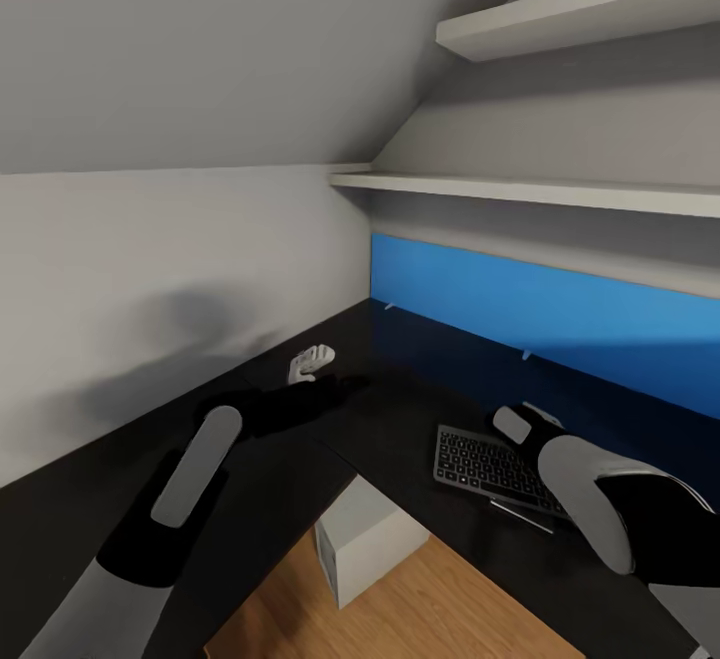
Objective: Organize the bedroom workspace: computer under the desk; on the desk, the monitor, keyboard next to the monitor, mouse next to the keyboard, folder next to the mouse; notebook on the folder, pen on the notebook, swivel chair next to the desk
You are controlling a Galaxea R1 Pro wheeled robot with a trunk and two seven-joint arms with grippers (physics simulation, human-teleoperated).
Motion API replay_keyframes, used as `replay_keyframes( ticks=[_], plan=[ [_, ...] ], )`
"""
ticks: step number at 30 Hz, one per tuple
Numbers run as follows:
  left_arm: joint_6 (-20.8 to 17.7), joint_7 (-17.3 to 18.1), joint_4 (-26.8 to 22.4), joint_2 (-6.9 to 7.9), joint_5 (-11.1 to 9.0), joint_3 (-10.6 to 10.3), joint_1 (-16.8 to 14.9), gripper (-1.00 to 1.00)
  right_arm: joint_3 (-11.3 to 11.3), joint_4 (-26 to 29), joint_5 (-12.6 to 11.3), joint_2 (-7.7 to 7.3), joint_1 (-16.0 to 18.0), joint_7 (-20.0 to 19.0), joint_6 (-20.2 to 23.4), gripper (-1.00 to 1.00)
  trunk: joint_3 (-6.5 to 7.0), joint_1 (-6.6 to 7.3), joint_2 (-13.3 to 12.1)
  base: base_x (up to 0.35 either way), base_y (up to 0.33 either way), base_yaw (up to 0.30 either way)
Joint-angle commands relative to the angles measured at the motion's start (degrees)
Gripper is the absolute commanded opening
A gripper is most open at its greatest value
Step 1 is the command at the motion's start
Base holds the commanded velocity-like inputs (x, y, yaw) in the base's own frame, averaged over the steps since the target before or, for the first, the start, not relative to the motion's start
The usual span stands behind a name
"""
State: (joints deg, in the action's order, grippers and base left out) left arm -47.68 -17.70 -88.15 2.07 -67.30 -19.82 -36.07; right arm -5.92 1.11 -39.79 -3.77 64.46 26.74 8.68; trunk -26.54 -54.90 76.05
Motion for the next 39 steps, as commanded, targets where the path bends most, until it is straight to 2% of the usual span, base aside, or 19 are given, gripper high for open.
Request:
replay_keyframes(
  ticks=[1,15,17,27,32,39],
  plan=[
    [0.0,-0.6,-0.1,0.04,-0.6,0.2,0.0,1.0,-0.5,0.1,-0.2,-0.01,0.0,0.3,0.5,1.0,-0.25,-0.23,0.5,0.0,0.0,0.0],
    [0.0,-0.7,-0.1,-0.03,-0.6,0.7,-0.1,1.0,-0.5,0.1,-0.3,1.1,-0.1,0.3,0.5,1.0,-2.76,-3.3,6.1,0.0,0.0,0.0],
    [0.0,-0.8,-0.1,-0.04,-0.6,0.7,-0.1,1.0,-0.5,0.1,-0.3,1.62,-0.1,0.3,0.5,1.0,-3.12,-3.74,6.9,0.0,0.0,0.0],
    [0.0,-0.8,-0.1,-0.05,-0.6,0.7,-0.1,1.0,-0.5,0.1,-0.3,1.78,-0.1,0.3,0.4,1.0,-4.92,-5.94,10.9,0.0,0.0,0.0],
    [0.0,-0.8,-0.1,-0.04,-0.6,0.7,-0.1,1.0,-0.5,0.1,-0.3,1.83,-0.1,0.3,0.4,1.0,-4.92,-5.94,10.9,0.0,0.0,0.0],
    [0.0,-1.0,0.0,-0.05,-0.6,0.6,-0.1,1.0,-0.5,0.1,-0.2,1.93,-0.2,0.3,0.4,1.0,-6.17,-7.47,13.7,0.0,0.0,0.0]
  ],
)
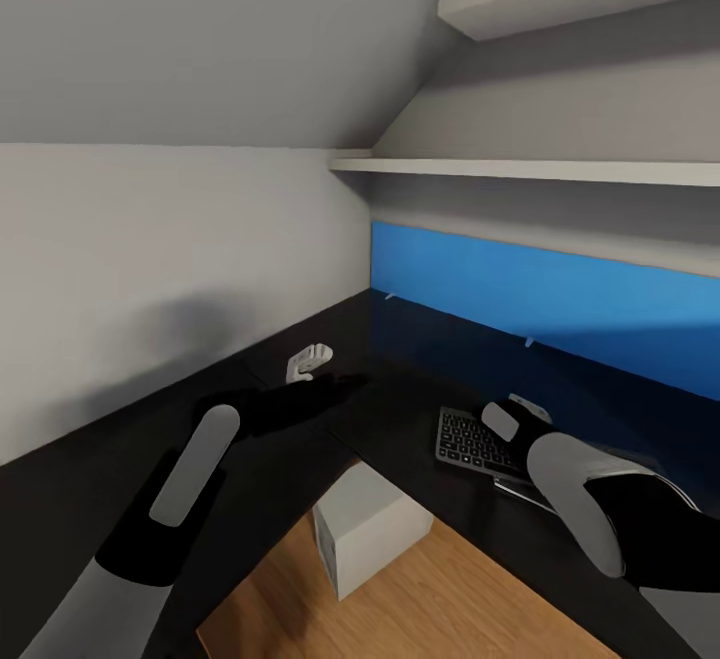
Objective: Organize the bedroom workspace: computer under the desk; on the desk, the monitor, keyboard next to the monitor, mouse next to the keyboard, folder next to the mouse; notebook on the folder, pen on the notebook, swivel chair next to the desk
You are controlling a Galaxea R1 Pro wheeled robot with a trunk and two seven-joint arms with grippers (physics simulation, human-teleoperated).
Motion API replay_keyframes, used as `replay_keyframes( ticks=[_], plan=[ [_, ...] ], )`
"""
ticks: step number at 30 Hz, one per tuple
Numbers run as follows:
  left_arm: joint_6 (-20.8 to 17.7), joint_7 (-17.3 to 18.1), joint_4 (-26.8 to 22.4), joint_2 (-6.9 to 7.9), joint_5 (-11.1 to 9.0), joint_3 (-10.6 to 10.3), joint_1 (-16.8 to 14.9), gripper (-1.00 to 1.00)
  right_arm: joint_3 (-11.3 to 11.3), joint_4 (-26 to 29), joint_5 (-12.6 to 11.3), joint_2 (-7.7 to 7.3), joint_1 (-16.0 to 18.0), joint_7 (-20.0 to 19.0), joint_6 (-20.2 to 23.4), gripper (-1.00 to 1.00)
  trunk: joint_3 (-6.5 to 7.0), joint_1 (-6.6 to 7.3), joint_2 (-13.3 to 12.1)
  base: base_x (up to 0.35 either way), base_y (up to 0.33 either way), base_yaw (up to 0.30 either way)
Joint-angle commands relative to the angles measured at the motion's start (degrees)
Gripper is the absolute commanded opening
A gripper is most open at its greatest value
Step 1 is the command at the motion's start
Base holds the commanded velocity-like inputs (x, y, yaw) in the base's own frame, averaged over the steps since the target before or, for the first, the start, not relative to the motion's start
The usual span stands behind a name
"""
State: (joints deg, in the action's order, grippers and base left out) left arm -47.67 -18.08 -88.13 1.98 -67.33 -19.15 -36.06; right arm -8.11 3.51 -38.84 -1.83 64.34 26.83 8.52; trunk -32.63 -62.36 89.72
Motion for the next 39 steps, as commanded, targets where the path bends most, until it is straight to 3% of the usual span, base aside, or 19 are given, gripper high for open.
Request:
replay_keyframes(
  ticks=[1,9,32,39],
  plan=[
    [0.0,-0.6,0.0,0.04,-0.6,-0.1,-0.1,1.0,1.7,-2.3,-1.2,0.02,-0.1,0.2,0.5,1.0,-0.08,-0.01,0.0,0.0,0.0,0.0],
    [-0.1,-0.5,0.0,0.07,-0.7,0.0,-0.1,1.0,1.6,-2.3,-1.1,0.45,-0.1,0.2,0.6,1.0,-0.08,-0.01,0.0,0.0,0.0,0.04],
    [-0.1,-0.5,0.1,0.04,-0.8,-0.1,-0.1,1.0,1.6,-2.3,-1.1,0.95,-0.3,0.1,0.8,1.0,-0.08,-0.01,0.0,0.0,0.0,0.263],
    [-0.1,-0.4,0.1,0.04,-0.8,-0.2,-0.1,1.0,1.6,-2.2,-1.1,0.8,-0.4,0.1,0.6,1.0,-0.08,-0.01,0.0,0.0,0.0,0.041]
  ],
)
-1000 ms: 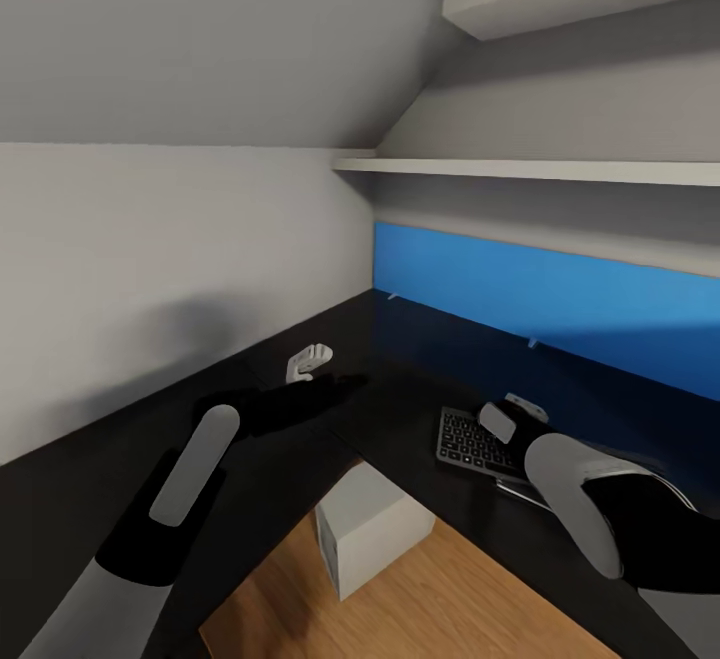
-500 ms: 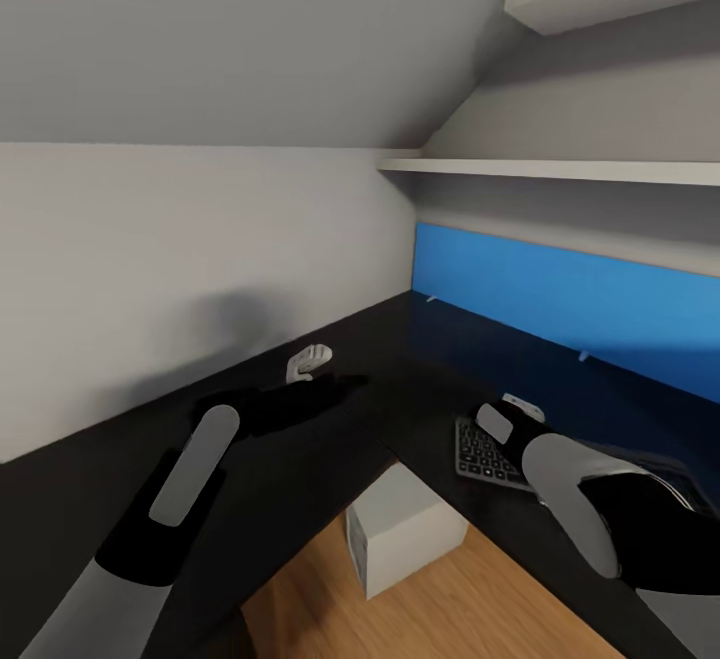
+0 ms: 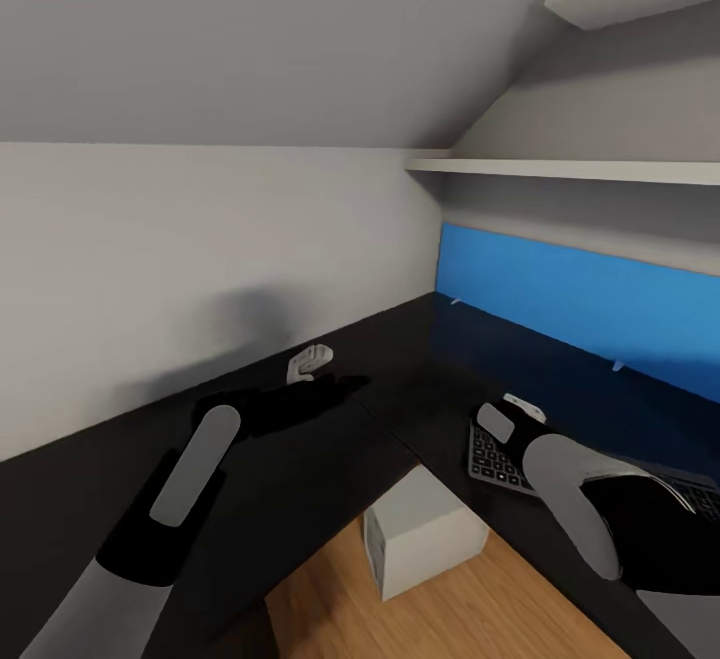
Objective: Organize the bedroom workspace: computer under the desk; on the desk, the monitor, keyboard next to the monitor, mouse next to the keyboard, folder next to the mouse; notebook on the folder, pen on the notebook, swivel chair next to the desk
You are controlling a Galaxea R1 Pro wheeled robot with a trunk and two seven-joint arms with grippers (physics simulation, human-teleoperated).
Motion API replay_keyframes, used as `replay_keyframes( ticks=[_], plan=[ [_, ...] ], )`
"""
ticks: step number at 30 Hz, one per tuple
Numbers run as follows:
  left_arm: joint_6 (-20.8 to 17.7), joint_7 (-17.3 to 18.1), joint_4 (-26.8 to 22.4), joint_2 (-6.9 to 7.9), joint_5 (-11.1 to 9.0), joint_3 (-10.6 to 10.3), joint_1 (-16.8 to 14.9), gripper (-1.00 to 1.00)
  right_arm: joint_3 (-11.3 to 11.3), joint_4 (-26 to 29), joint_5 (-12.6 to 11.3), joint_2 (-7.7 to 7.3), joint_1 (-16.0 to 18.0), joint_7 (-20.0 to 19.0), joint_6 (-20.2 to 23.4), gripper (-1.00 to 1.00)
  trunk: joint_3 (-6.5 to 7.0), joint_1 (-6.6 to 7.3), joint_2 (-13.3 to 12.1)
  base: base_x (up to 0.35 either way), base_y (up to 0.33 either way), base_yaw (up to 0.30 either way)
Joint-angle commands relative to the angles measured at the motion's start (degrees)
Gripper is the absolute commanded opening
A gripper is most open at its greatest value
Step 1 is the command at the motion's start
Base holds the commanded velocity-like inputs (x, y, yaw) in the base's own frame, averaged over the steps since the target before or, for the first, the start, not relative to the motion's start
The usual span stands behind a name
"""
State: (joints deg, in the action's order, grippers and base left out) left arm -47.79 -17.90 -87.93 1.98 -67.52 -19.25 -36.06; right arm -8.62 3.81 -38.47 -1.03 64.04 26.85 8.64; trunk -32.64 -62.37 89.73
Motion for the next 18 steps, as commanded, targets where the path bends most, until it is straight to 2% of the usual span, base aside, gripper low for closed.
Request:
replay_keyframes(
  ticks=[1,5,10,11,13,14,18],
  plan=[
    [0.0,-0.6,-0.1,0.04,-0.6,-0.1,-0.1,1.0,2.1,-2.5,-1.4,-0.01,-0.1,0.1,0.5,1.0,-0.08,-0.01,0.0,0.0,0.0,0.006],
    [0.0,-0.6,-0.1,0.04,-0.6,-0.1,-0.1,1.0,2.2,-2.5,-1.4,-0.02,-0.1,0.1,0.4,1.0,-0.06,-0.01,0.0,0.0,0.0,-0.026],
    [0.0,-0.5,0.0,0.01,-0.6,-0.2,-0.1,1.0,2.1,-2.4,-1.3,-0.03,-0.1,0.3,-0.2,1.0,0.09,-0.01,0.0,0.0,0.0,-0.159],
    [0.0,-0.5,0.1,-0.01,-0.7,-0.2,-0.1,1.0,2.1,-2.4,-1.2,0.0,-0.1,0.5,-1.2,1.0,0.11,-0.01,0.0,0.0,0.0,-0.093],
    [0.0,-0.5,0.2,-0.09,-0.7,-0.2,-0.1,1.0,2.0,-2.5,-0.6,0.34,-0.1,0.7,-7.3,1.0,0.13,-0.01,0.0,0.0,0.0,-0.036],
    [0.0,-0.5,0.2,-0.11,-0.7,-0.2,-0.1,1.0,1.9,-2.5,-0.3,0.46,-0.1,0.8,-8.7,1.0,0.13,-0.01,0.0,0.0,0.0,-0.016],
    [0.0,-0.5,0.3,-0.13,-0.7,-0.3,-0.1,1.0,1.9,-2.5,1.5,0.68,-0.1,0.8,-10.9,1.0,0.13,-0.01,0.0,0.0,0.0,-0.006]
  ],
)
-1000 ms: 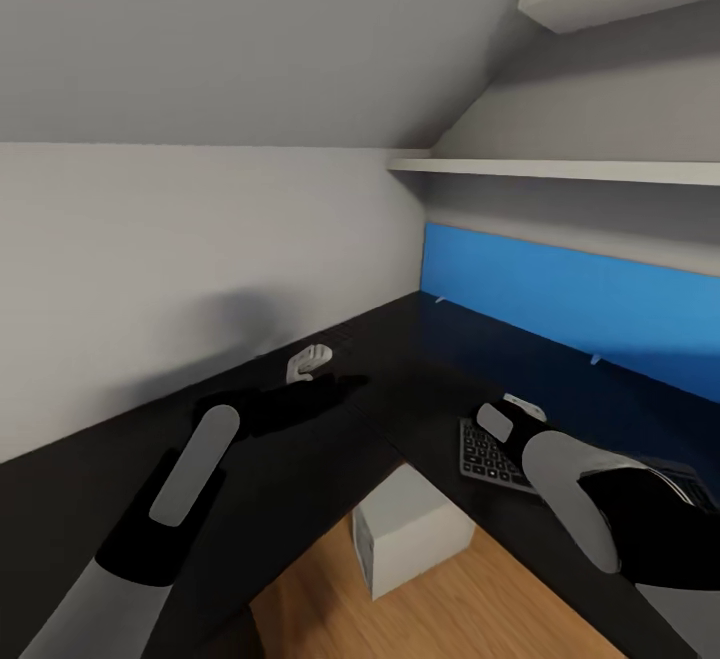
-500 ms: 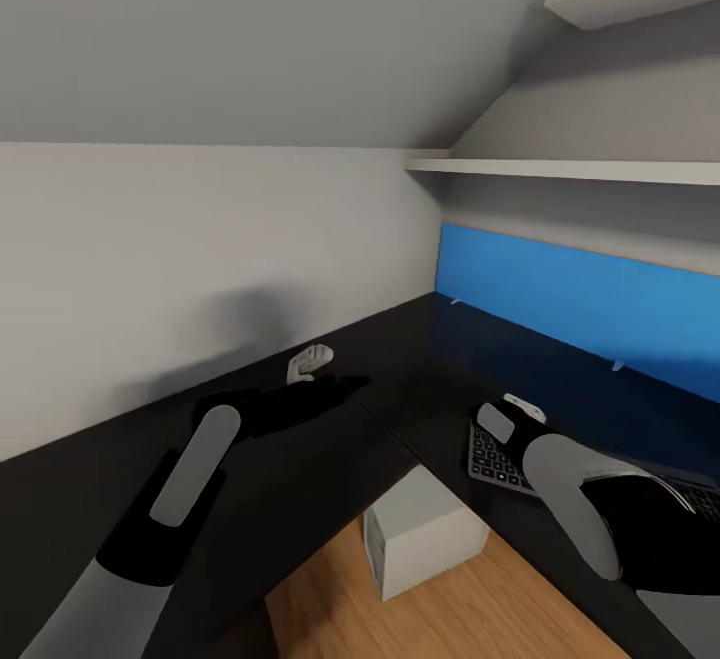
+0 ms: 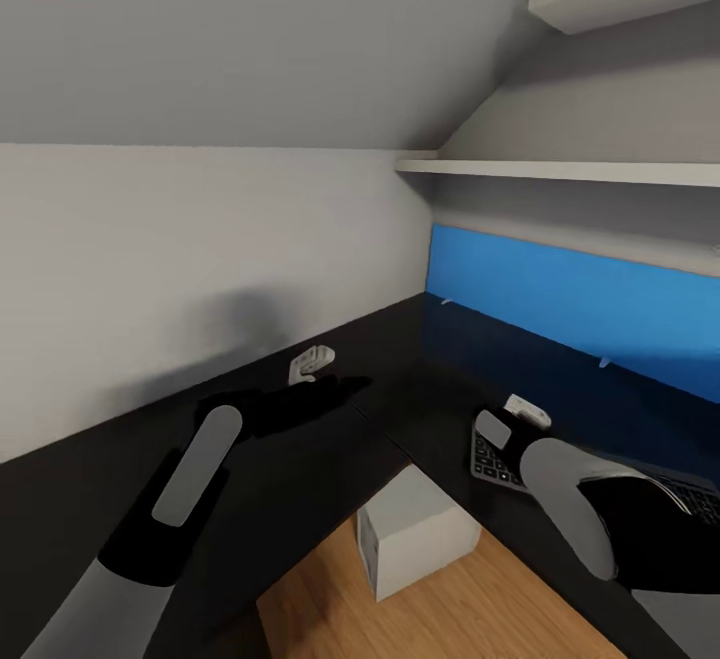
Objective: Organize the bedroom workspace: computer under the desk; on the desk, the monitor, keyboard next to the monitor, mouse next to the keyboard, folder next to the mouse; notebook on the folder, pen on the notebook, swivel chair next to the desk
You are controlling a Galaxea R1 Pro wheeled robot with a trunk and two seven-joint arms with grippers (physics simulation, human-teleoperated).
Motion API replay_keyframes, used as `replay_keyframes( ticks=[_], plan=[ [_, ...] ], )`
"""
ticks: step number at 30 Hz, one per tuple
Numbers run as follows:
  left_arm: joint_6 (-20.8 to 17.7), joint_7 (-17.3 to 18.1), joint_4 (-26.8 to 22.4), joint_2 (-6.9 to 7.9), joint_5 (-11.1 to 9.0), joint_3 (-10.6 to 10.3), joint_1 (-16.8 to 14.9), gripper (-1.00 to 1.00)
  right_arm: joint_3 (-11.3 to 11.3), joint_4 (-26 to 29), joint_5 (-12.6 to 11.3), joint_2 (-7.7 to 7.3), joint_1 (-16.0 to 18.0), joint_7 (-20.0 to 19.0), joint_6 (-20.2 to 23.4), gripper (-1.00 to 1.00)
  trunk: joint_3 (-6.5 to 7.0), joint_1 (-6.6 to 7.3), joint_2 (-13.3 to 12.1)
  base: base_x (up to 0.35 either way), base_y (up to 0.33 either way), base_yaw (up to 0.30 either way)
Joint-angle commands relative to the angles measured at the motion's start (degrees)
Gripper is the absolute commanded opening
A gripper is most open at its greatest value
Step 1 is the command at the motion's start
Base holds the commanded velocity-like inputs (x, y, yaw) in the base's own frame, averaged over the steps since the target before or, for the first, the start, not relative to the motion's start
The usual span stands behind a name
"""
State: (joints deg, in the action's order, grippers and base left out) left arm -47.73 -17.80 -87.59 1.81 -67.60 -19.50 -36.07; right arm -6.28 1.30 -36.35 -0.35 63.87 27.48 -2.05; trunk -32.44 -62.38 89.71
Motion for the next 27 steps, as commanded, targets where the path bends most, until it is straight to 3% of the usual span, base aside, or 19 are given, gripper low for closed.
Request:
replay_keyframes(
  ticks=[1,7,27],
  plan=[
    [0.0,-0.6,0.0,0.01,-0.6,-0.1,-0.1,1.0,-0.4,0.0,0.1,0.04,0.0,0.1,-0.4,1.0,-0.06,0.0,0.0,0.0,0.0,-0.002],
    [0.0,-0.6,0.0,0.02,-0.6,-0.1,-0.1,1.0,-0.5,0.0,2.5,0.08,-0.4,0.0,-1.1,1.0,-0.06,0.0,0.0,0.0,0.0,0.0],
    [0.0,-0.6,0.0,0.01,-0.6,-0.1,0.0,1.0,-0.5,0.6,2.8,0.13,-0.4,0.2,-2.6,1.0,0.09,0.0,0.0,0.0,0.0,0.0]
  ],
)
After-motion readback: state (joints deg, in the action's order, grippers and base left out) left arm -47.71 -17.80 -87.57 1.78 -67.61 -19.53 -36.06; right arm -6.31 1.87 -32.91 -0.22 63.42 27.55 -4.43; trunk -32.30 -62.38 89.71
